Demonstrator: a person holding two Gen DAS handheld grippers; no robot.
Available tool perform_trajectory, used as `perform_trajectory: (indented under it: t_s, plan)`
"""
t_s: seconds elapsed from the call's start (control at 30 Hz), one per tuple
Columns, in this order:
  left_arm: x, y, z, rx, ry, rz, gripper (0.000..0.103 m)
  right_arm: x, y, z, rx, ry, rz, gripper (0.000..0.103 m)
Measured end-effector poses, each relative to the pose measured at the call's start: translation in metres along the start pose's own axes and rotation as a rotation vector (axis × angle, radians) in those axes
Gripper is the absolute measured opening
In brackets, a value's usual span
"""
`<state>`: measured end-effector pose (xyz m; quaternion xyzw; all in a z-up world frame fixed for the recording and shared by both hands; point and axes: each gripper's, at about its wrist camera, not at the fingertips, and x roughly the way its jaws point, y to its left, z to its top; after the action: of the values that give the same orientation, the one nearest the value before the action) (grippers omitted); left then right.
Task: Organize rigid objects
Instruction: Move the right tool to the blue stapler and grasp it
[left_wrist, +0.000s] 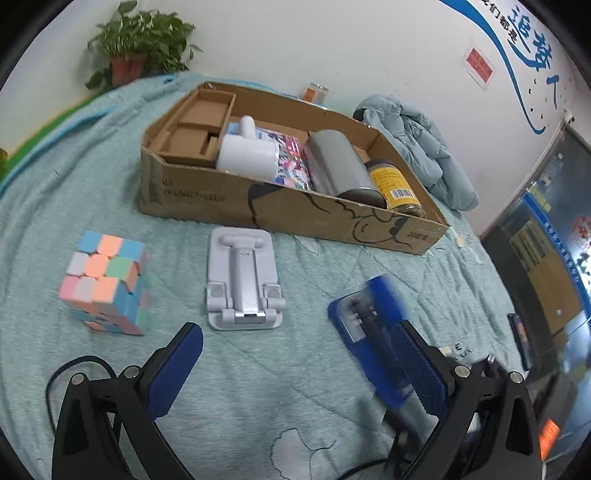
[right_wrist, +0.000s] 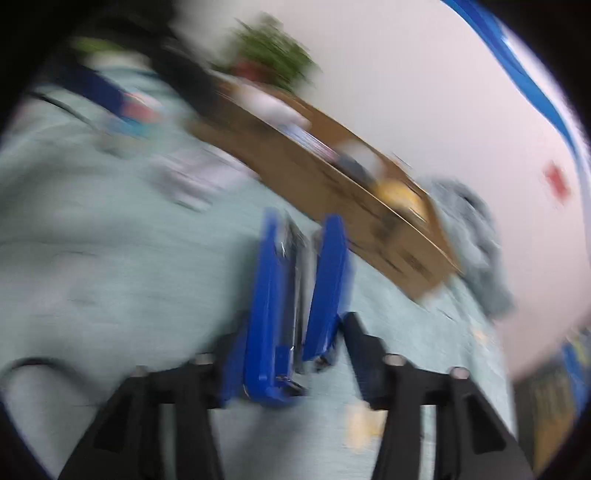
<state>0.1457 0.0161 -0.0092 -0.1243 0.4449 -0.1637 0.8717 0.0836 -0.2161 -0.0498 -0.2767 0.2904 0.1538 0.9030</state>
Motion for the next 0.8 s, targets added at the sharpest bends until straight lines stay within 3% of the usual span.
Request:
perform_trajectory:
  t_s: [0.07,0.13,0.2,0.37,0.4,0.53,0.67,0.8]
  plan:
    - [0.006,0.004,0.0,-0.022,0.025,-0.022,0.102,-0.014,-0.005,0.001,0.091,-0.034,0.108,0.06]
    - [0.013,0.007,-0.003,-0.035,0.05,-0.043,0.102,-0.021,-0.02,-0.002,0.214,-0.051,0.173,0.072]
    - [0.019,0.007,-0.007,-0.042,0.076,-0.063,0.102,-0.018,-0.035,-0.007,0.316,-0.043,0.214,0.073]
    - [0.035,-0.007,-0.015,-0.037,0.132,-0.147,0.102,0.012,-0.044,-0.016,0.388,0.065,0.259,0.073]
    - [0.038,-0.01,-0.016,-0.032,0.14,-0.159,0.102,0.014,-0.039,-0.019,0.409,0.083,0.274,0.072]
    - [0.051,-0.018,-0.02,-0.029,0.172,-0.197,0.102,0.02,-0.031,-0.023,0.443,0.13,0.242,0.051]
    - [0.063,-0.023,-0.025,-0.038,0.203,-0.248,0.101,0.018,-0.03,-0.023,0.487,0.14,0.239,0.051]
    - [0.077,-0.031,-0.028,-0.04,0.25,-0.295,0.091,0.014,-0.036,-0.026,0.614,0.158,0.315,0.051]
